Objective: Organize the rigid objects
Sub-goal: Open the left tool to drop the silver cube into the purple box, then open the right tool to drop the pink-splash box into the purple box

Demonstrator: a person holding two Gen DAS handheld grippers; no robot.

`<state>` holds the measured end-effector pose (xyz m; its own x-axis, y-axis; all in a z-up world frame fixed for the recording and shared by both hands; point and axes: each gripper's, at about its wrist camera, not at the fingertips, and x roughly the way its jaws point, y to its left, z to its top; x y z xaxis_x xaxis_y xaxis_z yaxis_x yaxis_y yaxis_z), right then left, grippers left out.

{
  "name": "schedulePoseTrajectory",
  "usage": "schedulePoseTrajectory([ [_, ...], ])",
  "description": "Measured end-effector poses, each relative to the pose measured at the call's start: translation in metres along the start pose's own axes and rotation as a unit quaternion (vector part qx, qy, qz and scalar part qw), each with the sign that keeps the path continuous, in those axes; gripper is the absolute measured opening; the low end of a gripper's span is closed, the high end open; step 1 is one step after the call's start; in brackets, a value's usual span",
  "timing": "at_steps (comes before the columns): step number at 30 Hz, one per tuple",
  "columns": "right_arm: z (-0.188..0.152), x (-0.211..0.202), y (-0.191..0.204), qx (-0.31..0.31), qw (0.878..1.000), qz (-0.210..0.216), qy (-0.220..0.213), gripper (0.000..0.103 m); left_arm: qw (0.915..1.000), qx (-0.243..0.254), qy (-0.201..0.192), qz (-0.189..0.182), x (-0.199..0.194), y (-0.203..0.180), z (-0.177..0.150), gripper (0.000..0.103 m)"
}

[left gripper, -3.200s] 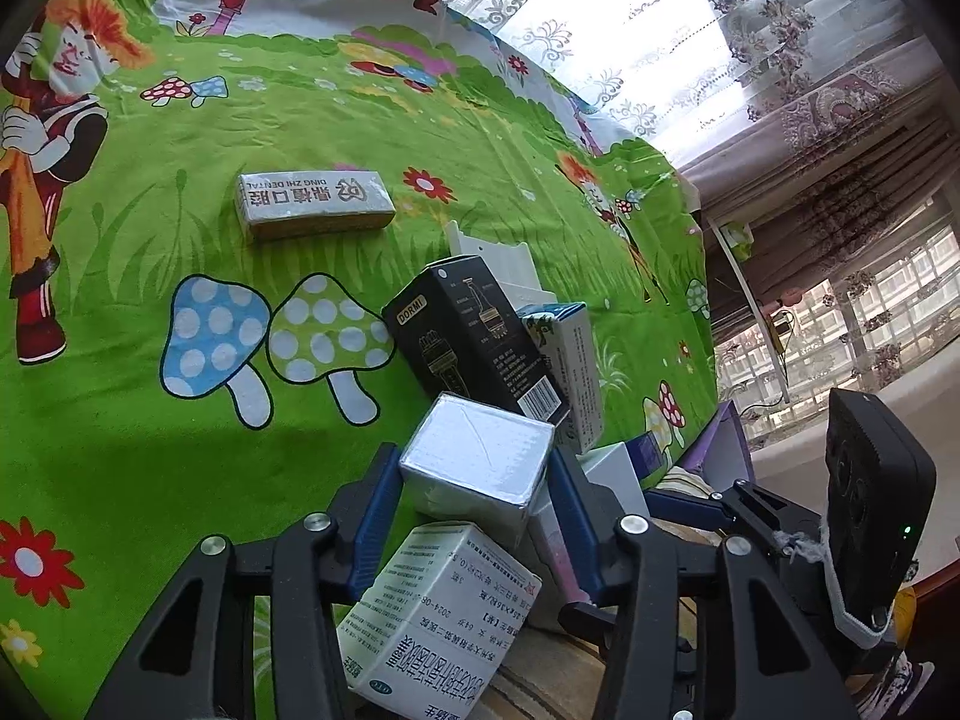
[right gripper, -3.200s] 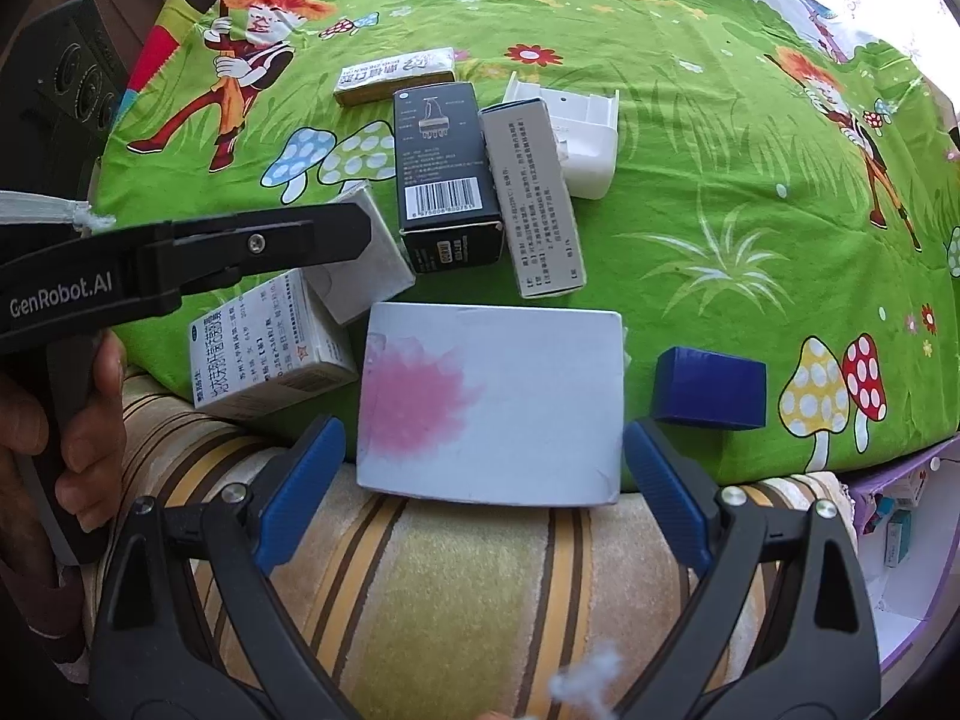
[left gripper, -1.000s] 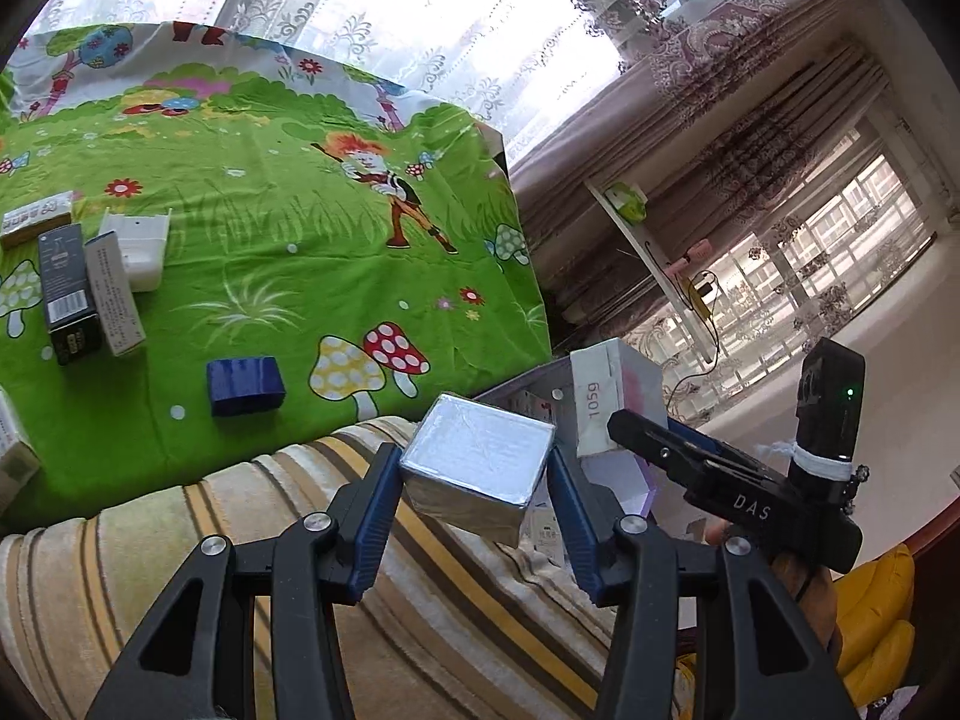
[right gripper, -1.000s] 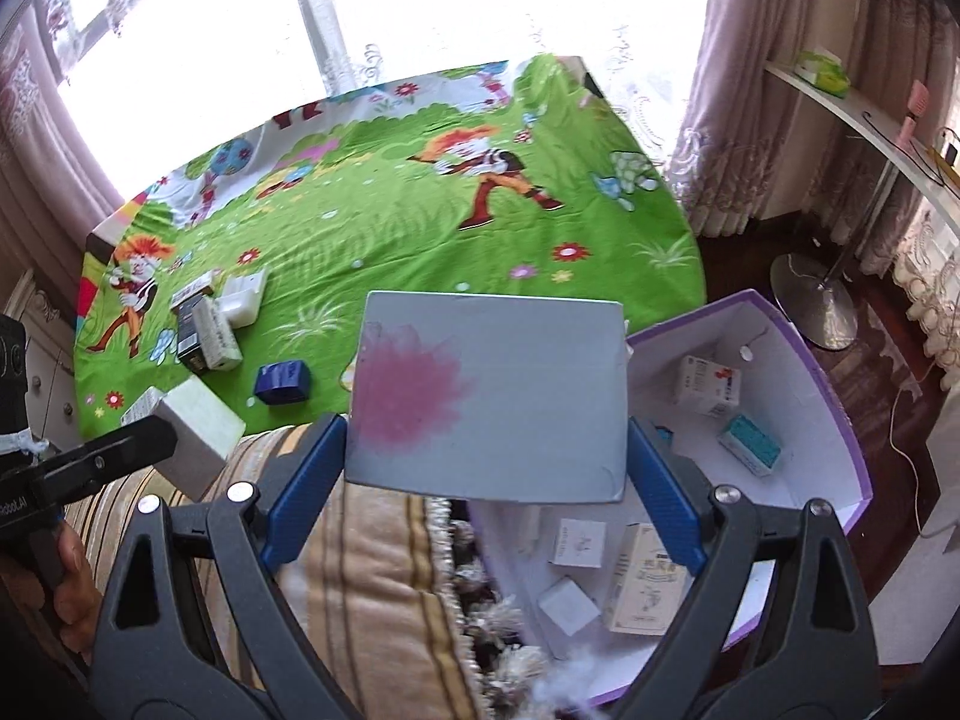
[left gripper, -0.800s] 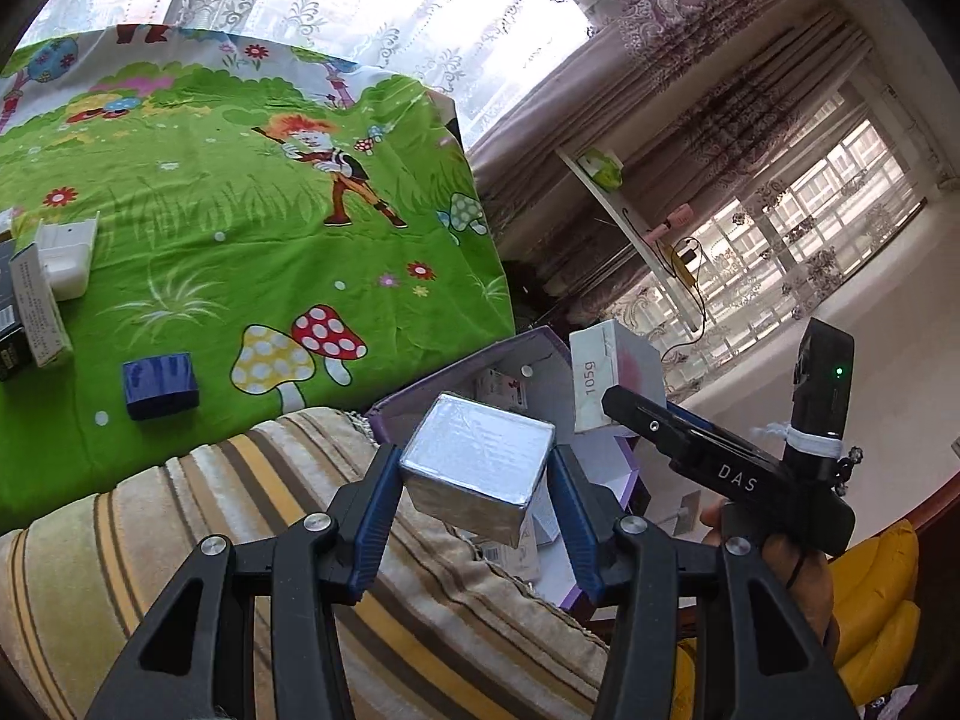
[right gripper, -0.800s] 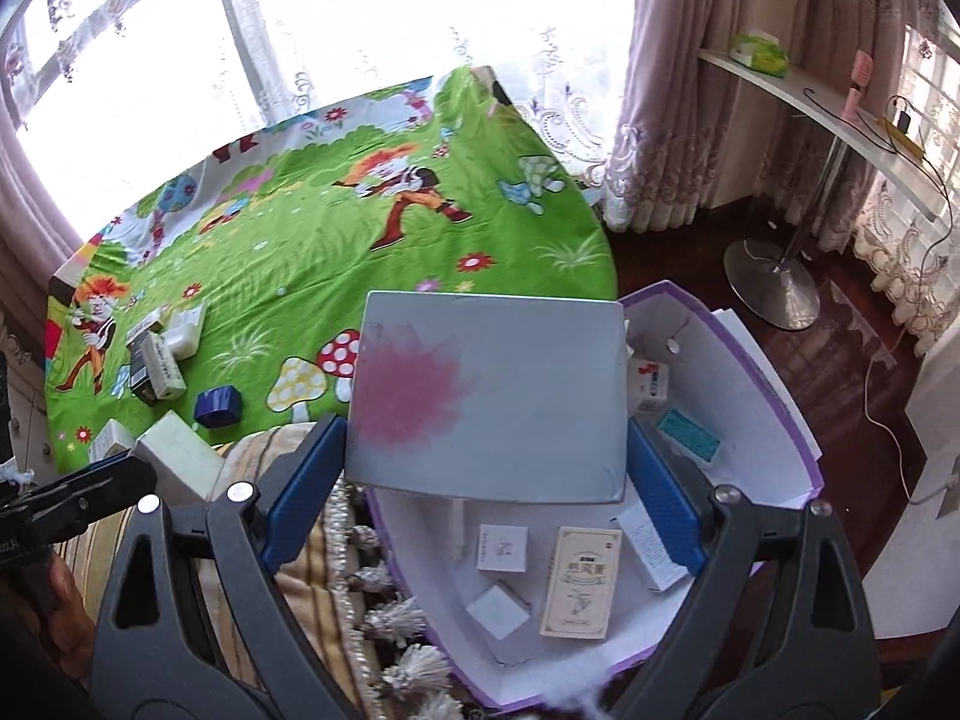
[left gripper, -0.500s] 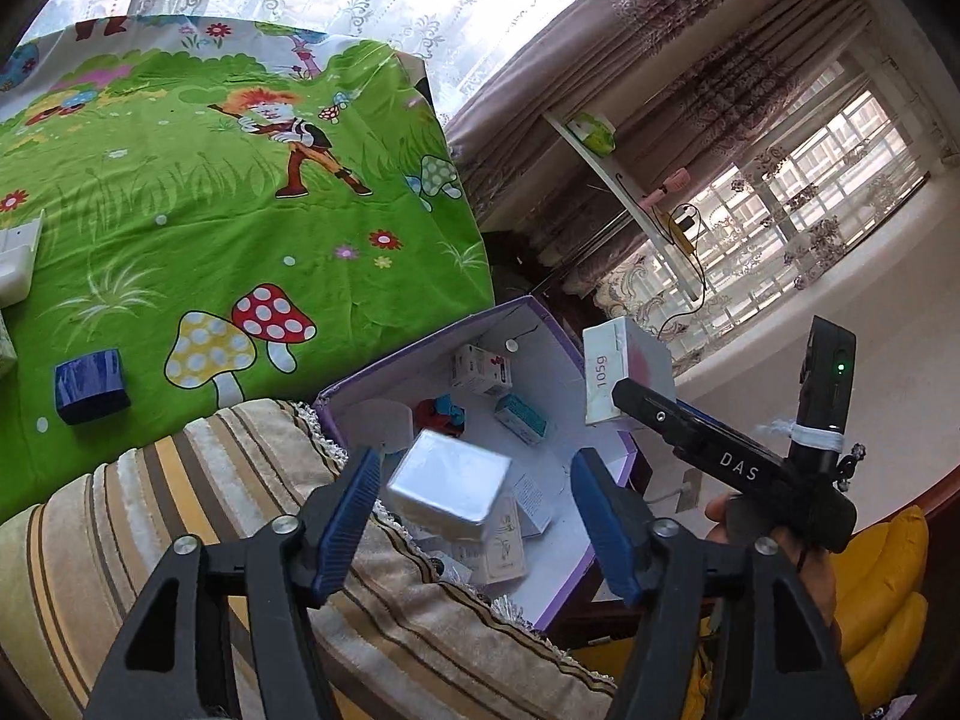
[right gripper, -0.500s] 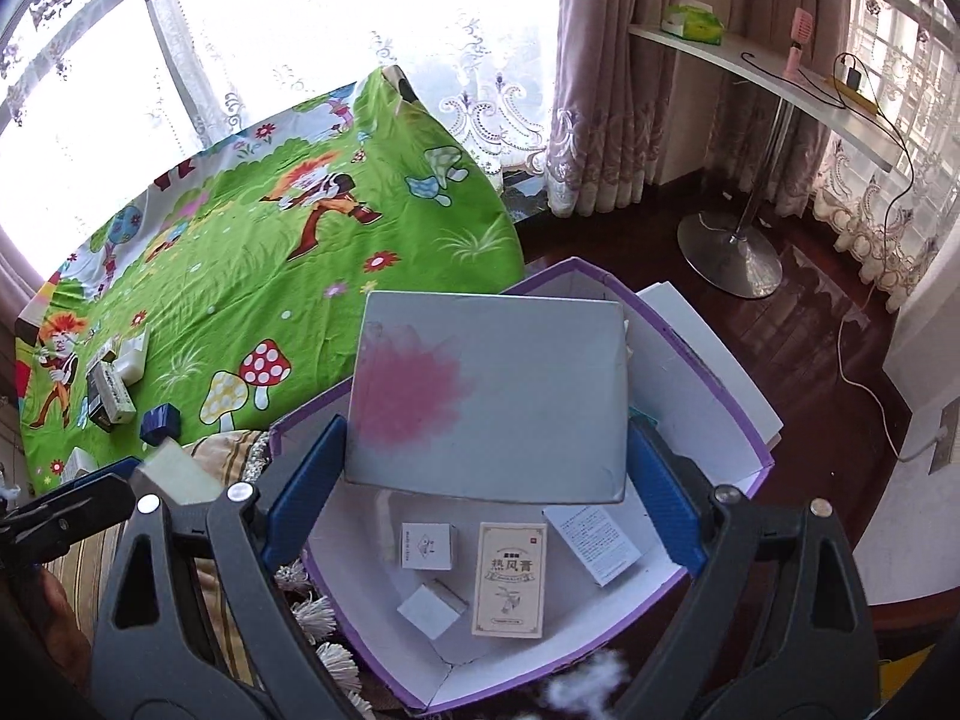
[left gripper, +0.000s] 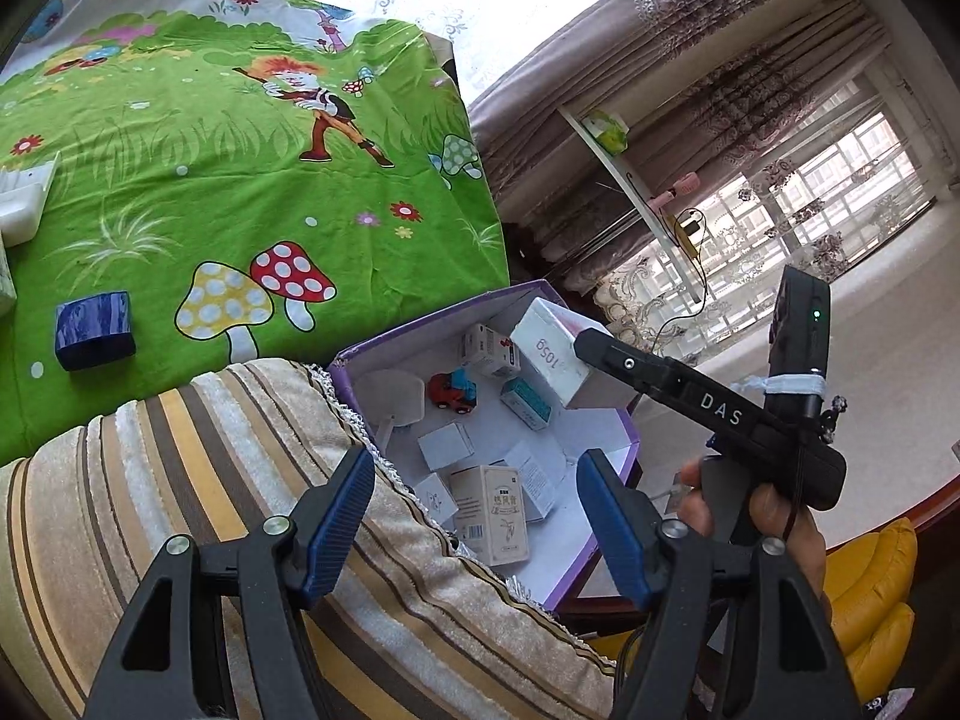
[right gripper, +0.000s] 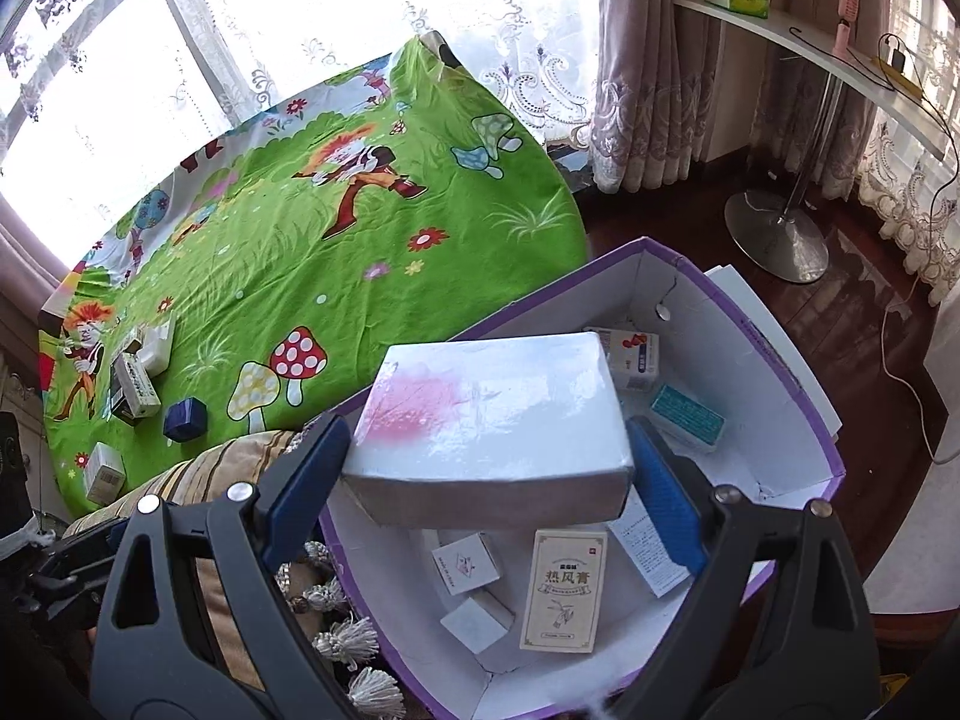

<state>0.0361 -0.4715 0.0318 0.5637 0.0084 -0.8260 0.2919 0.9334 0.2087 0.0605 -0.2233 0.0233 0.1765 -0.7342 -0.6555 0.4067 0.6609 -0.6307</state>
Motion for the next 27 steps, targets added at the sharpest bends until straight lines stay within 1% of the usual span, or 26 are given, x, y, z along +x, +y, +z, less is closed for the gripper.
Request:
schedulePoseTrajectory([
  [2, 0.004, 0.005, 0.003, -0.002, 1.000, 0.003, 0.002, 0.093, 1.0000, -0.002, 0.001, -0.002, 0.001, 0.001, 0.000, 0.071],
  [5, 0.011, 0.020, 0.006, -0.008, 1.000, 0.020, 0.009, 0.093, 1.0000, -0.007, 0.003, -0.004, 0.001, 0.003, 0.000, 0.071],
  [7, 0.013, 0.031, 0.005, -0.008, 1.000, 0.009, 0.024, 0.093, 1.0000, -0.006, 0.003, -0.005, 0.001, 0.003, 0.000, 0.071],
  [9, 0.011, 0.034, 0.004, -0.009, 1.000, 0.014, 0.023, 0.093, 1.0000, -0.006, 0.002, -0.007, 0.000, 0.003, 0.000, 0.071],
  [13, 0.009, 0.029, -0.002, -0.009, 1.000, 0.011, 0.020, 0.094, 0.9999, -0.007, 0.005, -0.007, 0.002, 0.003, -0.001, 0.071],
  [20, 0.004, 0.013, -0.017, 0.012, 1.000, 0.004, 0.009, 0.094, 1.0000, -0.004, 0.001, -0.007, -0.001, 0.003, -0.001, 0.071],
  [24, 0.001, 0.005, -0.019, 0.011, 1.000, 0.001, 0.005, 0.094, 1.0000, -0.003, -0.002, -0.007, -0.005, 0.004, -0.002, 0.071],
  [27, -0.003, 0.000, -0.018, 0.014, 1.000, 0.007, 0.005, 0.094, 1.0000, -0.005, -0.004, -0.004, -0.008, 0.005, -0.003, 0.071],
])
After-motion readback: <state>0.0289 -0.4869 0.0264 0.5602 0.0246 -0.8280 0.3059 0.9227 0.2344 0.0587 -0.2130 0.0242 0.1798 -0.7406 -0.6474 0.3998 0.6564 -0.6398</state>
